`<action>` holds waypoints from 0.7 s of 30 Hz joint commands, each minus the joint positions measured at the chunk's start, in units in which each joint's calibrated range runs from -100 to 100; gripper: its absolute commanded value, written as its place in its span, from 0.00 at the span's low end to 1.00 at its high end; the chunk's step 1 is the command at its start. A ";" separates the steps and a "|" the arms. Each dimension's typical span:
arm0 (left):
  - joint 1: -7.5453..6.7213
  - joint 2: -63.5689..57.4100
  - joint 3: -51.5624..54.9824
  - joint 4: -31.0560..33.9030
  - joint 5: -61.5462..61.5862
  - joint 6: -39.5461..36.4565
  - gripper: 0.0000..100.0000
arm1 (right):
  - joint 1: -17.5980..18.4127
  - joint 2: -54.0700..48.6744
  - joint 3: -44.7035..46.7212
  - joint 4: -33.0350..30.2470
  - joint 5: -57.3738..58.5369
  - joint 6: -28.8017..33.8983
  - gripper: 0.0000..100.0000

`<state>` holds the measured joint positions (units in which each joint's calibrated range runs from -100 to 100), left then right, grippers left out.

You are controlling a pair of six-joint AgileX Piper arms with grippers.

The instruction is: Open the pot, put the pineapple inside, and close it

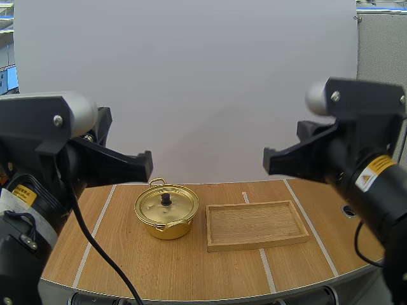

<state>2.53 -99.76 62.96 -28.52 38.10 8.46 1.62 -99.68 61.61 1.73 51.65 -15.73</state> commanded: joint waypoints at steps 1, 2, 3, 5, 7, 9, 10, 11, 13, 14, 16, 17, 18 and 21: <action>0.08 -0.24 3.73 1.55 -6.22 -0.30 0.00 | -0.23 -0.32 6.12 -1.73 -6.00 -0.08 0.00; 0.08 -0.24 4.69 1.69 -6.22 0.24 0.00 | -0.23 -0.32 7.32 -1.73 -6.60 -0.08 0.00; 0.08 -0.24 5.64 1.69 -6.22 0.24 0.00 | -0.23 -0.32 8.74 -1.73 -6.80 -0.08 0.00; 0.08 -0.24 7.39 1.69 -6.42 0.24 0.00 | -0.23 -0.32 11.21 -2.03 -6.80 -0.08 0.00; -0.55 -0.24 8.99 1.69 -6.52 0.24 0.00 | -0.23 -0.32 13.44 -1.73 -8.08 -0.08 0.00; -1.50 -0.24 10.61 1.69 -7.44 0.24 0.00 | -0.23 -0.32 15.54 -1.73 -11.33 -0.08 0.00; -1.91 -0.24 11.50 1.69 -8.34 0.24 0.00 | -0.23 -0.32 16.69 -1.73 -13.17 -0.08 0.00; -2.35 -0.24 12.83 1.69 -10.45 0.24 0.00 | -0.23 -0.32 17.54 -1.73 -14.94 -0.08 0.00; -2.72 -0.24 15.98 1.81 -15.49 0.24 0.00 | -0.23 -0.32 19.46 -1.73 -17.63 -0.08 0.00; -2.79 -0.24 17.77 1.81 -18.65 0.24 0.00 | -0.23 -0.32 20.31 -1.73 -18.42 -0.08 0.00; -2.82 -0.24 21.30 1.81 -24.34 0.24 0.00 | -0.23 -0.32 21.88 -1.73 -19.37 -0.08 0.00; -2.82 -0.24 23.04 1.81 -26.85 0.24 0.00 | -0.23 -0.32 22.64 -1.73 -19.57 -0.08 0.00; -2.82 -0.24 24.42 1.81 -28.94 0.24 0.00 | -0.23 -0.32 23.31 -1.73 -20.03 -0.08 0.00; -2.82 -0.24 28.98 1.81 -31.95 0.24 0.00 | -0.23 -0.32 26.16 -1.73 -21.45 -0.08 0.00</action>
<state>-0.01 -99.76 88.91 -27.03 10.39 8.48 1.62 -99.56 86.02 0.00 33.08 -15.73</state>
